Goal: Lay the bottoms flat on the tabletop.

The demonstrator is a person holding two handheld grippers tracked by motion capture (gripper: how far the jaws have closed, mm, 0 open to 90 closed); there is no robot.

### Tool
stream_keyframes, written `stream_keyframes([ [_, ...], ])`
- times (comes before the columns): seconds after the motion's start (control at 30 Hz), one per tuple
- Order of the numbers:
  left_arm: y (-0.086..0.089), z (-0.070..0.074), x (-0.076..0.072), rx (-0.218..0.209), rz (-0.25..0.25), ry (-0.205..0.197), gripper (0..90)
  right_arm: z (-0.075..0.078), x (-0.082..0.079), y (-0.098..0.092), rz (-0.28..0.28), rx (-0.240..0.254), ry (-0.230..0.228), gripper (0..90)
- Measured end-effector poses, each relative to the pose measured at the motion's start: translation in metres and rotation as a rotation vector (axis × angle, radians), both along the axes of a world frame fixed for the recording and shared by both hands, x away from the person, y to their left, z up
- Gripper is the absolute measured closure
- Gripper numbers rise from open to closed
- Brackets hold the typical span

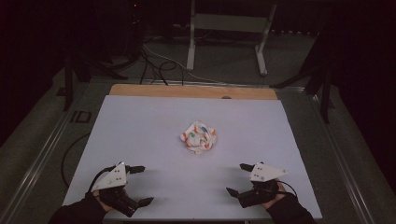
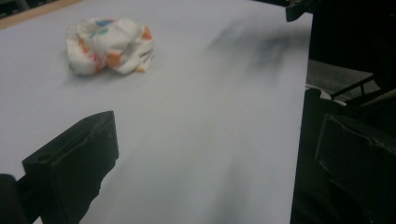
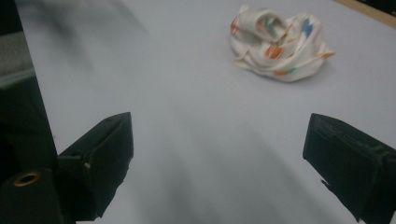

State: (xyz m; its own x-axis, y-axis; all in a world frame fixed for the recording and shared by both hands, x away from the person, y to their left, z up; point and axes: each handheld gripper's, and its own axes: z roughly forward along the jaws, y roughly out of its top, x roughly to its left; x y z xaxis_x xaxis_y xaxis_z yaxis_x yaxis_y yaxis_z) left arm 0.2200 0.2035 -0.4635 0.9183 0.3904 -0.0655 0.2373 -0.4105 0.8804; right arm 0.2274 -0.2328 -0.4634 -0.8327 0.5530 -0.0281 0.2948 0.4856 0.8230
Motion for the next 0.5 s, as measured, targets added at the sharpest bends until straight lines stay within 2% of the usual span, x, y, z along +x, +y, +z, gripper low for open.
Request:
stream_keyframes([
  [0.03, -0.004, 0.003, 0.003, -0.004, -0.003, -0.002, 0.3, 0.005, 0.002, -0.002, -0.004, 0.037, 0.005, 8.9],
  [0.07, -0.004, 0.003, 0.003, -0.004, -0.003, -0.002, 0.3, 0.007, 0.002, -0.003, -0.007, 0.039, 0.01, 8.9],
  [0.1, -0.005, 0.005, 0.004, -0.006, -0.003, -0.005, 0.3, 0.008, 0.003, -0.002, -0.008, 0.031, -0.005, 8.9],
  [0.23, -0.01, 0.01, 0.008, -0.011, -0.01, -0.005, 0.3, 0.011, 0.004, -0.001, -0.009, 0.021, -0.006, 8.9],
  [0.27, -0.013, 0.013, 0.011, -0.01, -0.011, -0.009, 0.3, 0.015, 0.006, 0.002, 0.002, 0.013, -0.02, 8.9],
  [0.5, -0.019, 0.024, 0.02, -0.023, -0.002, -0.014, 0.3, 0.025, 0.013, 0.009, -0.004, 0.024, -0.025, 9.0],
])
